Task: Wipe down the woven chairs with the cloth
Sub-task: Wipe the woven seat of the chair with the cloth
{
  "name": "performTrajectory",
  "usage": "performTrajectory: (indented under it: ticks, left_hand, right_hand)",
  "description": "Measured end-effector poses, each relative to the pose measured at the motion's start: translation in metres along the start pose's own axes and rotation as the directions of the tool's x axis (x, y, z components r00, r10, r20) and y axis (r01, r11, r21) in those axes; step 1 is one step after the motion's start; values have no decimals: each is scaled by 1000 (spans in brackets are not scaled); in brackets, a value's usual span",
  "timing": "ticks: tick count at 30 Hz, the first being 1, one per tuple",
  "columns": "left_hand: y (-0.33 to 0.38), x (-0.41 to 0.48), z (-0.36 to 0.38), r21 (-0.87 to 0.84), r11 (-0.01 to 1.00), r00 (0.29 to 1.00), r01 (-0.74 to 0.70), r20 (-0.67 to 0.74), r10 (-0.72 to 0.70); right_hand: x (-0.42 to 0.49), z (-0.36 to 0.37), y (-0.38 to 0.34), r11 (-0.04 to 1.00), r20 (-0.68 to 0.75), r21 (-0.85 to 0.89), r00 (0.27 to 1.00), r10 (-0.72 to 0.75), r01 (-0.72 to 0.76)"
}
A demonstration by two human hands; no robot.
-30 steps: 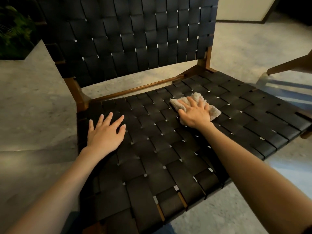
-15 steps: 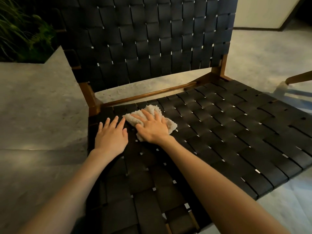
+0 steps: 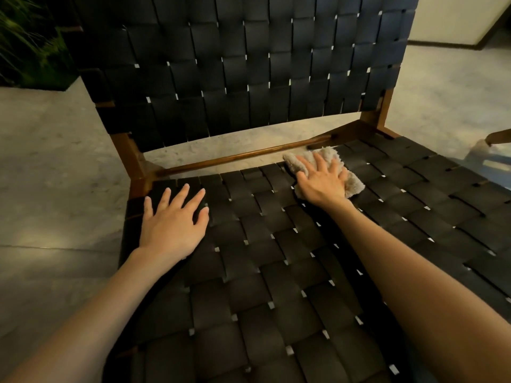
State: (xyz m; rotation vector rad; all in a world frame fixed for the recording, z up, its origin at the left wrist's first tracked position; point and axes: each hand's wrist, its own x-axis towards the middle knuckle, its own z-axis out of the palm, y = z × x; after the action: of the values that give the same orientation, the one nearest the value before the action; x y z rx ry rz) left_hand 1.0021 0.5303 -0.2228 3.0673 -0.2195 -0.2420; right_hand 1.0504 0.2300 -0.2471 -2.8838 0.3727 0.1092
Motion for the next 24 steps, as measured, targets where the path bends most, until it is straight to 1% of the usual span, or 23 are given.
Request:
performTrajectory:
  ticks: [2, 4, 6, 8, 10, 13, 15, 16, 19, 22, 24]
  left_hand:
    - [0, -1, 2, -2, 1000, 1000, -10, -24, 10]
    - [0, -1, 3, 2, 1000, 999, -8, -45, 8]
    - [1, -1, 4, -5, 1000, 999, 1, -52, -1]
    - [3, -2, 5, 3, 1000, 998, 6, -58, -6]
    - [3, -3, 4, 4, 1000, 997, 6, -78, -6]
    - [2, -5, 1, -35, 999, 996, 5, -94, -8]
    - [-2, -8, -2, -64, 998, 997, -3, -77, -2]
    - [-5, -11, -3, -75, 997, 998, -12, -64, 7]
    - [-20, -20, -5, -106, 994, 998, -25, -52, 19]
    - [-31, -31, -7, -177, 984, 997, 2, -72, -14]
    - [-35, -38, -9, -242, 970, 995, 27, -86, -49]
  right_hand:
    - [6, 3, -14, 1000, -11, 21, 1000, -23, 23]
    - [5, 9, -36, 995, 11, 58, 996, -85, 84]
    - [-5, 19, -71, 977, 36, 100, 981, -193, 188]
    - [-19, 30, -110, 940, 44, 163, 949, -312, 301]
    - [-29, 35, -137, 904, 57, 226, 921, -385, 364]
    - [-29, 34, -137, 892, 63, 204, 904, -423, 403]
    - [-26, 32, -120, 897, 32, 157, 906, -422, 413]
    - [-25, 31, -110, 910, 15, 126, 916, -400, 395]
    - [-16, 28, -83, 961, -1, 42, 962, -273, 273]
    - [-12, 29, -78, 982, -9, 32, 982, -188, 188]
    - [-17, 33, -91, 975, 7, 62, 976, -216, 215]
